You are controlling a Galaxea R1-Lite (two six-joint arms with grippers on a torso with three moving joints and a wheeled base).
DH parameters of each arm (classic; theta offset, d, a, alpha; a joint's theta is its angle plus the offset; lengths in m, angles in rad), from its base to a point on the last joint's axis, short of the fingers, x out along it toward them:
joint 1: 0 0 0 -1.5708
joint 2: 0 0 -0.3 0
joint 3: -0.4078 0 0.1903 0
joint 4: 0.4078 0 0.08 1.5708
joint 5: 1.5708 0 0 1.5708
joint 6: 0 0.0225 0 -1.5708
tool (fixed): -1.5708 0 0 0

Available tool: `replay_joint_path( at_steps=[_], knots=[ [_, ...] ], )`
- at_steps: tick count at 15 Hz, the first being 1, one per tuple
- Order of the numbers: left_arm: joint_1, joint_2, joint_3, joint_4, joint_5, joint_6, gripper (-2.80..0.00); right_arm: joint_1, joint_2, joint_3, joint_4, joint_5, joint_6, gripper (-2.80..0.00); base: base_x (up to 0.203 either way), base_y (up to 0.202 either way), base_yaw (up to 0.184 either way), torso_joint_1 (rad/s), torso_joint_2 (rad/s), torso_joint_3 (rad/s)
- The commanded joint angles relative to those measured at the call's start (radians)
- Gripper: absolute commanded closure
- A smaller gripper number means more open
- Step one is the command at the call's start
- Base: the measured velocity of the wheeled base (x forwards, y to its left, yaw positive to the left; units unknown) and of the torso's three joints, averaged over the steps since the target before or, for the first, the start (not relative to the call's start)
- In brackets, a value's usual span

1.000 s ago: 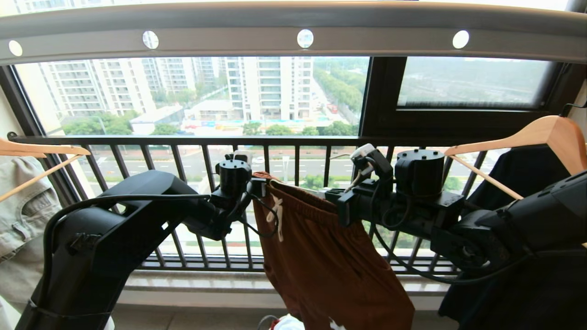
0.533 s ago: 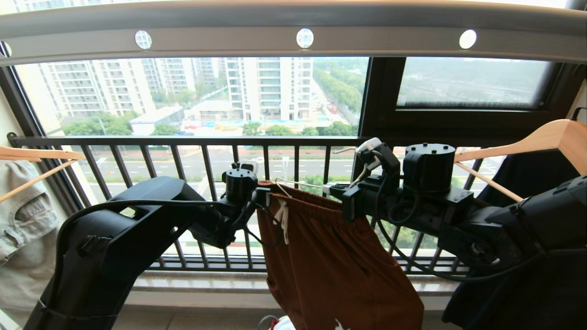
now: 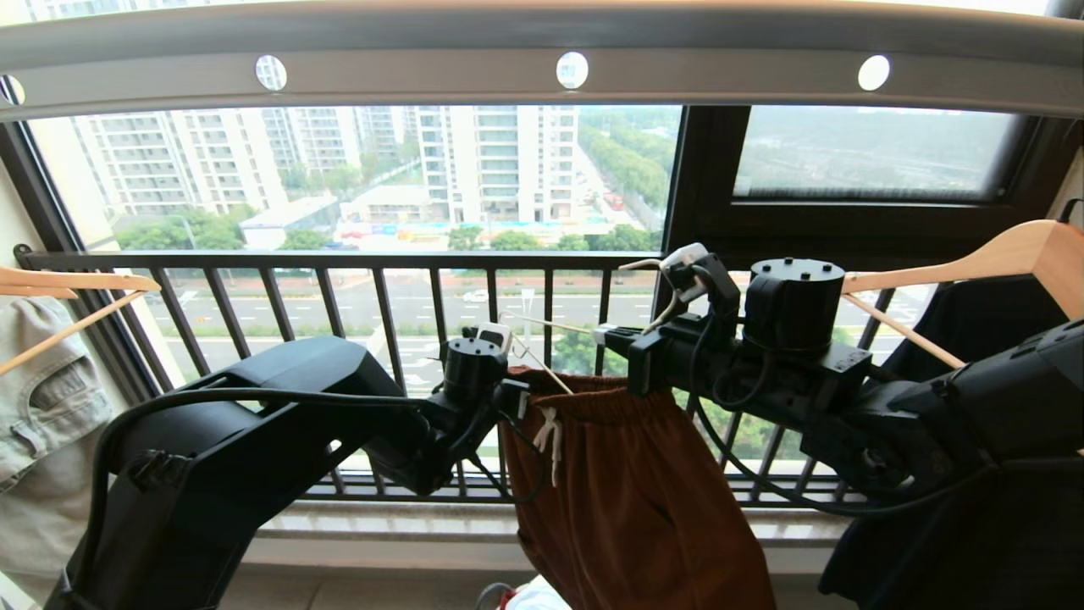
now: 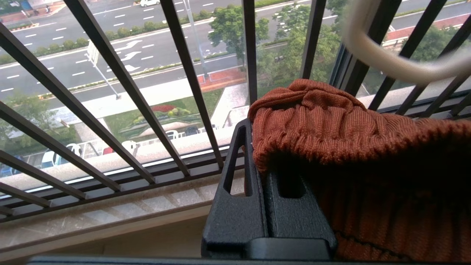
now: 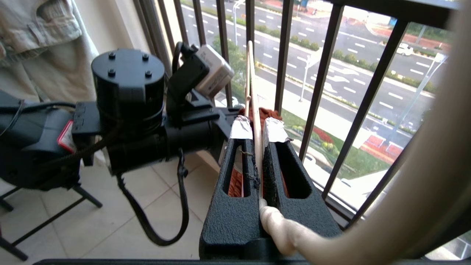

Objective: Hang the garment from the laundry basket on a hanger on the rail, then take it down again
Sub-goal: Take the clothes off the clothes rack

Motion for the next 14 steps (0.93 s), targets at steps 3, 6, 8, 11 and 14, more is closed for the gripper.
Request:
replay_joint_path(
  at_steps=[3,6,8,11,14],
  knots=[
    [-0.025,-0.058,0.047,-0.005,-0.002,-0.001,0.0,0.004,0.074,-0.008,-0.126,-0.037,0.002,0.0,0.0,0.0,0.0,0.0,0.0,0.0],
    [-0.09,-0.091,0.109,-0.007,-0.006,-0.006,0.0,0.004,0.085,-0.019,-0.132,-0.057,0.004,0.0,0.0,0.0,0.0,0.0,0.0,0.0],
    [-0.13,-0.133,0.16,-0.01,-0.008,-0.007,0.0,0.005,0.094,-0.02,-0.15,-0.059,0.004,0.0,0.0,0.0,0.0,0.0,0.0,0.0],
    [-0.18,-0.187,0.247,-0.027,-0.063,-0.002,0.0,0.004,0.097,-0.021,-0.153,-0.061,0.003,0.0,0.0,0.0,0.0,0.0,0.0,0.0],
    [-0.186,-0.169,0.249,-0.045,-0.073,0.0,0.0,0.004,0.096,-0.039,-0.16,-0.096,0.005,0.0,0.0,0.0,0.0,0.0,0.0,0.0]
  ],
)
